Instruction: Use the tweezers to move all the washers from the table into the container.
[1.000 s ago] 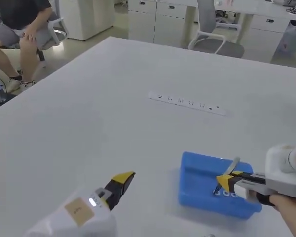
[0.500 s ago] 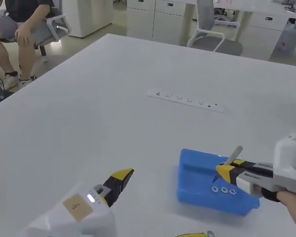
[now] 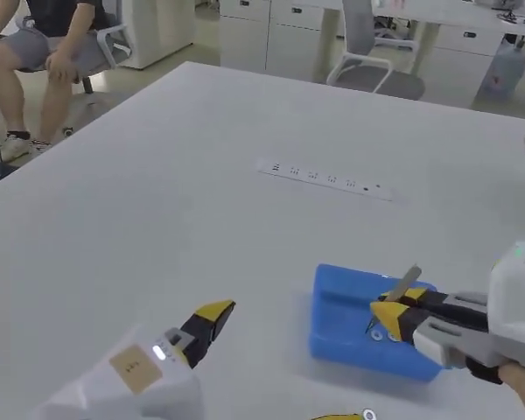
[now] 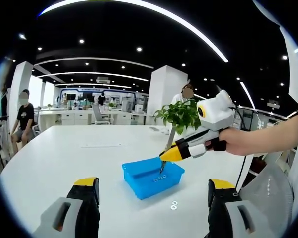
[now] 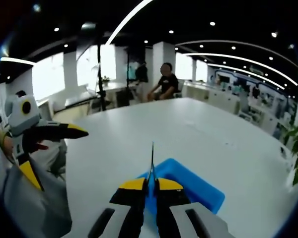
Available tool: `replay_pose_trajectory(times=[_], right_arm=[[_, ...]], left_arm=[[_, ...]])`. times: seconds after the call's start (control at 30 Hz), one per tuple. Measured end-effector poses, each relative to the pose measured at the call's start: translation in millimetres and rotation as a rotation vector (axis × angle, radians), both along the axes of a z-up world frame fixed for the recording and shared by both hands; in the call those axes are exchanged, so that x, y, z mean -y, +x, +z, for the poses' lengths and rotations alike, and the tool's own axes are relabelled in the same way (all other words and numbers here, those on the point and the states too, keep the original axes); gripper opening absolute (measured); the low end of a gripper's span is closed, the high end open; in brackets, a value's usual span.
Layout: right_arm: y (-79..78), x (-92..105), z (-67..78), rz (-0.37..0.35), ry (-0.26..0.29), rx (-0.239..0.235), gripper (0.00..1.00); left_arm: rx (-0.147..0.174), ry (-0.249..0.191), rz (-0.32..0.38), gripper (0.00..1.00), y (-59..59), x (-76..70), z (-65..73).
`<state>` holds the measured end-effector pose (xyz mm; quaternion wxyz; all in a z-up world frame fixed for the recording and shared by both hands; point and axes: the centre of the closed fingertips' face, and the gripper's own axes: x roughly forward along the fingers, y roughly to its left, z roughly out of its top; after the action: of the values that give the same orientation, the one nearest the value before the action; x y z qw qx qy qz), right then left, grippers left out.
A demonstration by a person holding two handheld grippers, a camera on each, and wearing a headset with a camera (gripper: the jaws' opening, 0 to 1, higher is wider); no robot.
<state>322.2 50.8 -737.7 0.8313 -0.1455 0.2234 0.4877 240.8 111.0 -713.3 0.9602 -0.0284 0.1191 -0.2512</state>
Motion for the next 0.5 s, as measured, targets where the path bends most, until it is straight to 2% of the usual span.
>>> replay_pose_trajectory(times=[0.1, 0.2, 0.33, 0.5], right_arm=[[-7.1, -3.4, -1.2, 0.044, -0.037, 0.027, 0.04], [-12.8, -6.2, -3.6, 0.058, -0.046, 0.028, 0.04], [-22.3, -8.7, -9.4, 0.061, -0.045, 0.02, 0.04], [-33.1, -10.2, -19.3, 0.069, -0.035, -0.012, 0.04]], left_arm=[[-0.002, 0.0, 0.001, 0.92, 0.2, -0.7, -0.6], [-0.001, 0.002, -0.003, 0.92, 0.2, -0.2, -0.6], [-0.004, 0.006, -0.002, 0.92, 0.3, -0.8, -1.4], [-0.007, 0.007, -0.007, 0.92, 0.1, -0.1, -1.8]])
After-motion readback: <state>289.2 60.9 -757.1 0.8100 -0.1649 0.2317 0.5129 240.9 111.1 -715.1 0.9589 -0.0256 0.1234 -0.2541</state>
